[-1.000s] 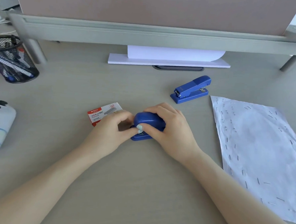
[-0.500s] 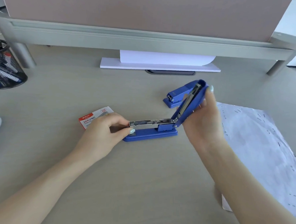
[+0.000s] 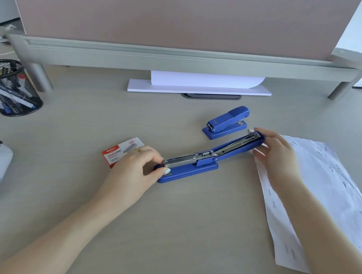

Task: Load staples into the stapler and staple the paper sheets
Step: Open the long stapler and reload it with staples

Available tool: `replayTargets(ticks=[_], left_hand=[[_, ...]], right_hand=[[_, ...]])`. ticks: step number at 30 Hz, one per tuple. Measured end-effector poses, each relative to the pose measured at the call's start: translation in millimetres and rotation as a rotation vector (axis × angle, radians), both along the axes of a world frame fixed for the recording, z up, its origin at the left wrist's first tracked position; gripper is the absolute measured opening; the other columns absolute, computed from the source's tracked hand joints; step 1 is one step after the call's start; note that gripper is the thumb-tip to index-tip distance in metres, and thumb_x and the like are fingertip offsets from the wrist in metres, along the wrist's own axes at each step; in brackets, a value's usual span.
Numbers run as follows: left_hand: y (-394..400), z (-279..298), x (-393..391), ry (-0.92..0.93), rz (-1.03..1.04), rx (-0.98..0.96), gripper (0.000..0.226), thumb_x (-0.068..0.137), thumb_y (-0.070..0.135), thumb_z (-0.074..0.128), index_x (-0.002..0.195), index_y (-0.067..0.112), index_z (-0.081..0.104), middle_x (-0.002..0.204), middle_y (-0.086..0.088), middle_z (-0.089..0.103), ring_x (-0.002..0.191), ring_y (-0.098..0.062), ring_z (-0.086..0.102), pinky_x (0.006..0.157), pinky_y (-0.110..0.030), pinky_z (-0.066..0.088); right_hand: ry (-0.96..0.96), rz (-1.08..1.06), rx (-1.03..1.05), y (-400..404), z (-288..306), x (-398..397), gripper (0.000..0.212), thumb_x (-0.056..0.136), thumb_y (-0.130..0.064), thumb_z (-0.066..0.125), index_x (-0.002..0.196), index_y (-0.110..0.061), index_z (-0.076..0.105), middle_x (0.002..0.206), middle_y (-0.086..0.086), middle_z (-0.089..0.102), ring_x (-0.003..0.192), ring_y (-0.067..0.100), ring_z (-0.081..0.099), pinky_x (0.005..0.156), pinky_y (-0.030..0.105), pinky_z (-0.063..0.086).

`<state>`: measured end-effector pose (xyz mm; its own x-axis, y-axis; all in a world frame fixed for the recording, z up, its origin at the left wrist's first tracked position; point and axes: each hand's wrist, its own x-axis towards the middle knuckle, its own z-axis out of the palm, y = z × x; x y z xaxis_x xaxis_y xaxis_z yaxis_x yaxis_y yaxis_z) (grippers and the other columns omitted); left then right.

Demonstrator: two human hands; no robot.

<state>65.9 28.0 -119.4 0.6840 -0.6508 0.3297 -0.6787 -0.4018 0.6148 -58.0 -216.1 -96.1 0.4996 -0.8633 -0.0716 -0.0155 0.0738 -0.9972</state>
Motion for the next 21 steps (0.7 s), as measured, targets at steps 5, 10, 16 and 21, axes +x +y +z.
replayTargets(ticks=[5, 10, 16, 21], left_hand=[[2, 3, 3, -0.199, 0.019, 0.051, 0.035, 0.071, 0.052, 0.054, 0.088, 0.025, 0.068, 0.110, 0.011, 0.060, 0.102, -0.005, 0.042, 0.087, -0.017, 0.021], [15, -1, 27, -0.092, 0.265, 0.168, 0.066, 0.070, 0.065, 0.048, 0.125, 0.029, 0.047, 0.137, 0.009, 0.044, 0.129, -0.014, 0.030, 0.102, -0.029, 0.018], [15, -14, 34, -0.017, 0.298, 0.126, 0.033, 0.086, 0.022, 0.059, 0.115, 0.009, 0.049, 0.136, -0.006, 0.045, 0.130, -0.022, 0.026, 0.094, -0.028, 0.028], [17, 10, 12, 0.102, 0.171, -0.172, 0.030, 0.086, 0.020, 0.057, 0.111, 0.030, 0.043, 0.107, 0.009, 0.048, 0.099, -0.004, 0.045, 0.069, -0.007, 0.036]], right_hand=[[0.314, -0.023, -0.312, -8, -13, 1, 0.041, 0.085, -0.003, 0.033, 0.096, -0.024, 0.067, 0.104, -0.010, 0.061, 0.097, 0.013, 0.055, 0.078, 0.024, 0.037], [0.348, -0.015, -0.389, 0, -14, 0, 0.041, 0.088, -0.005, 0.035, 0.117, -0.023, 0.057, 0.111, -0.010, 0.055, 0.099, 0.008, 0.050, 0.075, 0.023, 0.038], [0.144, 0.087, -0.570, 35, 0, 10, 0.039, 0.086, 0.000, 0.040, 0.106, -0.027, 0.058, 0.117, -0.006, 0.054, 0.104, -0.003, 0.049, 0.073, -0.001, 0.035], [0.033, 0.465, -0.587, 78, 20, 14, 0.030, 0.084, -0.016, 0.053, 0.104, -0.038, 0.054, 0.115, -0.011, 0.057, 0.103, -0.006, 0.051, 0.083, 0.005, 0.039]])
